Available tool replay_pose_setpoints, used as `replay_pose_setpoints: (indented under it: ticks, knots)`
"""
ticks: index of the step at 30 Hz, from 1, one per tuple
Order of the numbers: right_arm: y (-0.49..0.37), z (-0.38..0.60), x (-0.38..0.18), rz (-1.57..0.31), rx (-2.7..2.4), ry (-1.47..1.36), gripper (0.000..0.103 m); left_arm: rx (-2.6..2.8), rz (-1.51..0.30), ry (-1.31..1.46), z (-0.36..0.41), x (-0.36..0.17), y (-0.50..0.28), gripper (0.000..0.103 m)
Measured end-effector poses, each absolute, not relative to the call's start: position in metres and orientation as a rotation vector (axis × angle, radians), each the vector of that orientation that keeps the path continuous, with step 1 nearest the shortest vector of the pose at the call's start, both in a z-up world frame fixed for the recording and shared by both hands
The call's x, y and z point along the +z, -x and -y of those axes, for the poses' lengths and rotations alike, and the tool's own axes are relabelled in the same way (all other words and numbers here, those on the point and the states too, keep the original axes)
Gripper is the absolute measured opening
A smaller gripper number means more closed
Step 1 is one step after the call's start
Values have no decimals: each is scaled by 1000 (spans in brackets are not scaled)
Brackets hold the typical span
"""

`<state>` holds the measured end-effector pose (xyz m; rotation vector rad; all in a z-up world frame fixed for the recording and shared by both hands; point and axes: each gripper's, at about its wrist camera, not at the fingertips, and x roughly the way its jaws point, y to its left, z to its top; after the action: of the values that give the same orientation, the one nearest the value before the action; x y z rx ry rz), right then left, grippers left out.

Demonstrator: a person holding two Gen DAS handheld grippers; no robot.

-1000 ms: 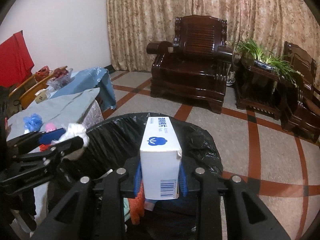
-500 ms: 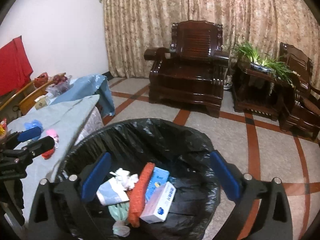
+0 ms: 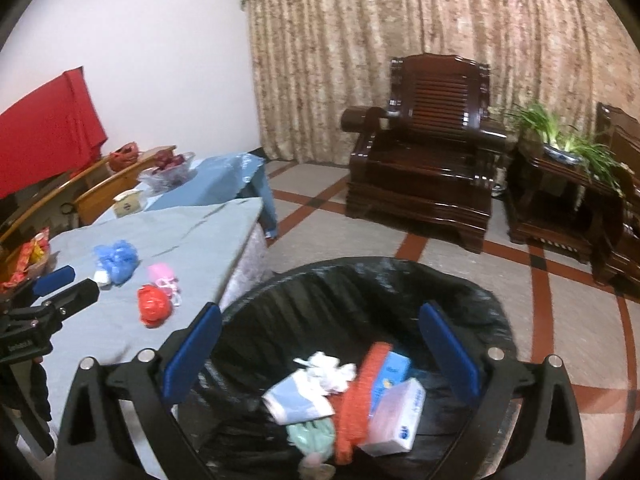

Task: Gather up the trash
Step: 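Move both tools back over the table toward the red bag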

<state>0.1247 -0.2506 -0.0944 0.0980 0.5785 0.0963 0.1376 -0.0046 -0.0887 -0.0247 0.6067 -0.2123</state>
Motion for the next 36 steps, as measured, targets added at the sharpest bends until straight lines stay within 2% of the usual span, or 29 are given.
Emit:
replay_pose_setpoints:
  ticks: [16, 36]
  knots:
    - [-147, 164, -95, -580, 235, -48, 97, -15, -605, 60, -98, -90, -127, 95]
    - [-191, 60, -125, -626, 363, -27, 96, 109, -639, 66, -173, -118, -144, 95]
